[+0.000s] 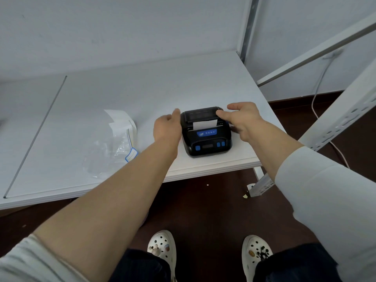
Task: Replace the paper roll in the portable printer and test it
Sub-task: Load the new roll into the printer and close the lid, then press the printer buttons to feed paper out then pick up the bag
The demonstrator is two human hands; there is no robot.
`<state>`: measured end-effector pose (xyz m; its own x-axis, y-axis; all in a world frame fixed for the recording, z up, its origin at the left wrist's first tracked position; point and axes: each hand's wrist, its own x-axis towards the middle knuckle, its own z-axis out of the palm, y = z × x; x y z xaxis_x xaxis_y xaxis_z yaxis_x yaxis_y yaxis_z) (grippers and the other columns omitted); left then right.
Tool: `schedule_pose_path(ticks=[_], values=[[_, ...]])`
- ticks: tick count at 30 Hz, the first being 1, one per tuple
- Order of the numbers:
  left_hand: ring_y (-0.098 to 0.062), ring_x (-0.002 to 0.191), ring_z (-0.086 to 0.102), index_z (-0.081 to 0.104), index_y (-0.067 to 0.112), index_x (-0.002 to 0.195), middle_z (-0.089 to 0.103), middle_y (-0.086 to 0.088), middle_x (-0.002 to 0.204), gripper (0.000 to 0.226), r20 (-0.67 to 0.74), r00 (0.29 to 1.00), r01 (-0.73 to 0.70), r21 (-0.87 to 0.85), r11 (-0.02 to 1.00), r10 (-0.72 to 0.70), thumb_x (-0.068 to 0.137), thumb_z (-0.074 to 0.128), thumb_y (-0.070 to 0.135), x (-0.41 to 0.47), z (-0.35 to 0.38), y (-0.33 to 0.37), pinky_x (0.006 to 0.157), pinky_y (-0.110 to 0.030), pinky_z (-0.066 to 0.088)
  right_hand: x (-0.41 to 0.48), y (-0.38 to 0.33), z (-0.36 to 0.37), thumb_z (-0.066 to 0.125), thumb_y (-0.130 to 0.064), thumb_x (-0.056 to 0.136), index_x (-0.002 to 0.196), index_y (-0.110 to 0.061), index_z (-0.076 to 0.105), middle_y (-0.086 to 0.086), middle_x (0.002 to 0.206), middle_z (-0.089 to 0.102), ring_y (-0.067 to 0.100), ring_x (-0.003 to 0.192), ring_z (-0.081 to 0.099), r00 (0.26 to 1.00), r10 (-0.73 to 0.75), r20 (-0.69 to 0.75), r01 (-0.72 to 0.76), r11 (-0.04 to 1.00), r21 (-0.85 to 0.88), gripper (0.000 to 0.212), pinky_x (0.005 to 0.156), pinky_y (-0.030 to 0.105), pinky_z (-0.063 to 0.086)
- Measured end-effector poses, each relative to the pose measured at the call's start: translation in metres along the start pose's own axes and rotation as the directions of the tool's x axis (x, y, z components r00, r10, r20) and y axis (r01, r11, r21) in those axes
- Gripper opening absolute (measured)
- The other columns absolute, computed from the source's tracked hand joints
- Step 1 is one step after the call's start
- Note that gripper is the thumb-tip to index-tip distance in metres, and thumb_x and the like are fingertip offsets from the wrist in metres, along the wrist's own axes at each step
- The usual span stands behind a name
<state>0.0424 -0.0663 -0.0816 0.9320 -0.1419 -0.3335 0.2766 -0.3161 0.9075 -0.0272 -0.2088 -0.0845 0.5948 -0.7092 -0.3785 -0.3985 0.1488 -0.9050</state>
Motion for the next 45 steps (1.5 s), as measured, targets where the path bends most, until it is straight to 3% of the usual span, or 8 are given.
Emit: schedule_pose_path(ticks=[4, 10, 16, 21, 29, 35, 40, 45], values=[[-0.027, 0.086, 0.062, 0.057, 0.008, 0.072, 0.066, -0.013, 0.094, 0.027, 0.141, 0.975, 0.187, -0.091, 0.978, -0.174, 0.083, 0.07, 0.029, 0.001, 0.0, -0.005, 0.085, -0.039, 0.056, 0.001, 0.002, -0.003, 0.073, -0.014, 0.079, 0.128, 0.001, 0.05, 0.019, 0.125, 0.059, 0.031, 0.111, 0.059, 0.997, 0.064, 0.051, -0.068, 0.995, 0.073, 0.057, 0.096, 0.042, 0.051], [-0.022, 0.081, 0.066, 0.063, 0.006, 0.09, 0.069, -0.012, 0.096, 0.018, 0.165, 0.963, 0.238, -0.157, 0.958, -0.212, 0.082, 0.071, 0.02, 0.004, -0.001, -0.007, 0.075, -0.036, 0.059, 0.003, 0.013, -0.008, 0.075, -0.021, 0.077, 0.12, 0.004, 0.057, 0.019, 0.116, 0.065, 0.028, 0.104, 0.065, 0.996, 0.017, 0.084, -0.026, 0.994, 0.105, 0.053, 0.092, 0.038, 0.054], [-0.023, 0.088, 0.065, 0.065, 0.009, 0.082, 0.068, -0.008, 0.091, 0.017, 0.162, 0.978, 0.144, -0.073, 0.987, -0.13, 0.088, 0.065, 0.025, 0.003, 0.0, -0.012, 0.082, -0.036, 0.057, -0.002, 0.02, -0.013, 0.071, -0.015, 0.081, 0.121, 0.006, 0.056, 0.019, 0.118, 0.064, 0.027, 0.108, 0.063, 0.989, -0.008, 0.15, -0.021, 0.981, 0.195, 0.048, 0.097, 0.037, 0.051], [-0.023, 0.09, 0.063, 0.068, 0.003, 0.105, 0.067, -0.007, 0.09, 0.027, 0.164, 0.982, 0.101, -0.061, 0.993, -0.09, 0.09, 0.062, 0.025, 0.002, 0.0, -0.014, 0.085, -0.034, 0.056, -0.003, 0.02, -0.012, 0.069, -0.011, 0.082, 0.121, 0.006, 0.056, 0.019, 0.116, 0.064, 0.028, 0.106, 0.063, 0.99, -0.022, 0.142, -0.008, 0.977, 0.212, 0.045, 0.098, 0.039, 0.05], [-0.023, 0.094, 0.065, 0.066, 0.001, 0.114, 0.068, -0.007, 0.095, 0.032, 0.168, 0.985, 0.046, -0.035, 0.998, -0.039, 0.09, 0.062, 0.022, 0.007, -0.002, -0.02, 0.08, -0.029, 0.055, 0.0, 0.024, -0.011, 0.068, -0.007, 0.081, 0.122, 0.005, 0.055, 0.016, 0.111, 0.064, 0.026, 0.103, 0.062, 0.991, -0.041, 0.124, 0.015, 0.979, 0.204, 0.044, 0.099, 0.038, 0.049], [-0.022, 0.093, 0.064, 0.069, 0.004, 0.106, 0.068, -0.005, 0.09, 0.025, 0.184, 0.982, 0.056, -0.064, 0.996, -0.044, 0.09, 0.062, 0.022, 0.006, -0.003, -0.021, 0.085, -0.03, 0.055, 0.004, 0.026, -0.011, 0.068, -0.01, 0.082, 0.125, 0.002, 0.054, 0.017, 0.121, 0.062, 0.027, 0.112, 0.061, 0.989, -0.05, 0.139, 0.026, 0.985, 0.171, 0.047, 0.102, 0.039, 0.048], [-0.019, 0.089, 0.056, 0.063, 0.022, 0.068, 0.063, -0.007, 0.092, 0.026, 0.201, 0.98, 0.018, -0.105, 0.994, 0.003, 0.093, 0.057, 0.021, -0.006, -0.005, -0.032, 0.098, -0.041, 0.049, -0.011, 0.038, -0.011, 0.054, -0.022, 0.093, 0.106, -0.012, 0.066, 0.001, 0.101, 0.069, 0.02, 0.106, 0.062, 0.984, -0.088, 0.155, 0.057, 0.98, 0.19, 0.02, 0.098, 0.034, 0.048], [-0.013, 0.095, 0.062, 0.07, 0.025, 0.091, 0.069, 0.009, 0.087, 0.022, 0.186, 0.977, -0.068, -0.195, 0.978, 0.105, 0.096, 0.051, 0.014, -0.017, -0.002, -0.05, 0.102, -0.036, 0.048, -0.029, 0.055, -0.004, 0.042, -0.027, 0.098, 0.102, -0.023, 0.067, -0.004, 0.104, 0.069, 0.014, 0.112, 0.058, 0.989, -0.068, 0.128, 0.032, 0.963, 0.267, 0.025, 0.109, 0.037, 0.04]])
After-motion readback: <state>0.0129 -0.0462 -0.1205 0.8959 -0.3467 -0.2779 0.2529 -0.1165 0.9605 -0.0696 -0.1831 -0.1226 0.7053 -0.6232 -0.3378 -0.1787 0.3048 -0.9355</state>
